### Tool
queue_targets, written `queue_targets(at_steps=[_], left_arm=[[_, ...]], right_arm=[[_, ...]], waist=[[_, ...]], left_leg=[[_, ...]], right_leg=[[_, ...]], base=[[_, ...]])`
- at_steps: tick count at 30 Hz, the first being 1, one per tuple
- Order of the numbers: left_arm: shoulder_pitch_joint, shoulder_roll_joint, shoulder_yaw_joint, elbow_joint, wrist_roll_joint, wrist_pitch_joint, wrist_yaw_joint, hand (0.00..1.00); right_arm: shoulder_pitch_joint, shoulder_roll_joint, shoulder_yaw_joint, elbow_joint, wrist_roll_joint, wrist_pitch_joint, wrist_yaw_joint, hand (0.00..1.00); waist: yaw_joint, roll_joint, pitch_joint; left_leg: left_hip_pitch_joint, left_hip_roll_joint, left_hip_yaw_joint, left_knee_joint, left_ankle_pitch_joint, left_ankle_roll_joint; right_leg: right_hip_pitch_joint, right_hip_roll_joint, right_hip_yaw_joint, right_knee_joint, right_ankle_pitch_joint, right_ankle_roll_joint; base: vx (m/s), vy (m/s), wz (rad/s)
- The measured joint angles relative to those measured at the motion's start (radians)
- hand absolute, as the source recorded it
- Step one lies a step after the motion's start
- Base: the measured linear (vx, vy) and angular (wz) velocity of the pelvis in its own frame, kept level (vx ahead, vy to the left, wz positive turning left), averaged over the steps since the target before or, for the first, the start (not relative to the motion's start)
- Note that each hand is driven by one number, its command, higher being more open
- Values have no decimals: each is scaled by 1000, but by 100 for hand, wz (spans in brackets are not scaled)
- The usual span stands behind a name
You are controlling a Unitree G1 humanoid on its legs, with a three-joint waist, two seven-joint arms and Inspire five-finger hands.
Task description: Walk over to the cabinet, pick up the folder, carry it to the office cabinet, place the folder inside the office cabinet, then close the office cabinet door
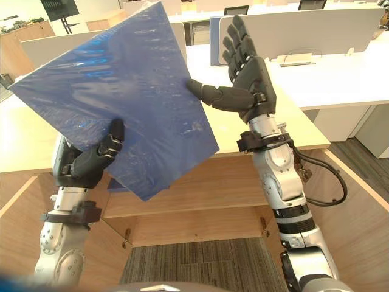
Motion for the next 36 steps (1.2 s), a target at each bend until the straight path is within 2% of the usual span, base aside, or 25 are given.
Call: queue_targets(at_steps=[4,10,14,19,20,26,27,32,36], left_arm=[[0,28,-1,1,-5,3,5,0],[-3,72,-75,1,-62,4,-30,0],[-3,94,-74,2,-89,1,-40,0],[-3,116,-75,2,-99,-3,-44,0],[-3,117,-76,2,-99,-3,-47,0],[-3,146,-89,4,-111,-4,-49,0],[-3,148,-93,4,-113,-4,-49,100],[-3,162,-96,49,-162,-4,-52,100],[-2,204,-107,86,-224,7,-112,100]], right_arm=[[-19,-61,61,36,98,12,37,100],[-100,-169,223,36,230,20,191,100],[-138,-268,270,37,313,29,258,100],[-176,-337,322,49,344,35,311,100],[-179,-355,336,51,372,36,319,0],[-207,-418,388,56,413,50,350,0],[-208,-425,389,56,413,55,358,0],[-208,-460,408,54,446,62,407,0],[-207,-479,423,53,442,75,405,0]], waist=[[0,-1,0],[1,-6,2],[17,-11,3],[23,-14,2],[23,-16,0],[24,-23,-4],[24,-25,-5],[25,-29,-9],[24,-30,-10]], left_leg=[[16,-5,-3,-19,7,3],[16,-6,-16,-34,18,2],[14,-6,-25,-36,18,1],[10,-6,-27,-36,18,1],[8,-6,-28,-36,18,1],[4,-5,-30,-36,19,0],[4,-5,-31,-36,19,0],[2,-6,-32,-36,19,0],[-1,-6,-32,-36,19,0]], right_leg=[[12,-4,-4,-8,2,1],[19,-4,-17,-20,7,0],[26,-5,-30,-32,10,1],[26,-6,-34,-37,11,1],[26,-6,-35,-38,11,1],[25,-6,-38,-39,11,1],[24,-6,-39,-39,11,1],[24,-7,-40,-40,11,1],[22,-7,-40,-41,12,1]], base=[[2,9,2],[-4,6,6],[4,7,7],[2,2,1],[0,0,0],[0,0,0],[0,0,0],[0,0,0],[0,0,0]])
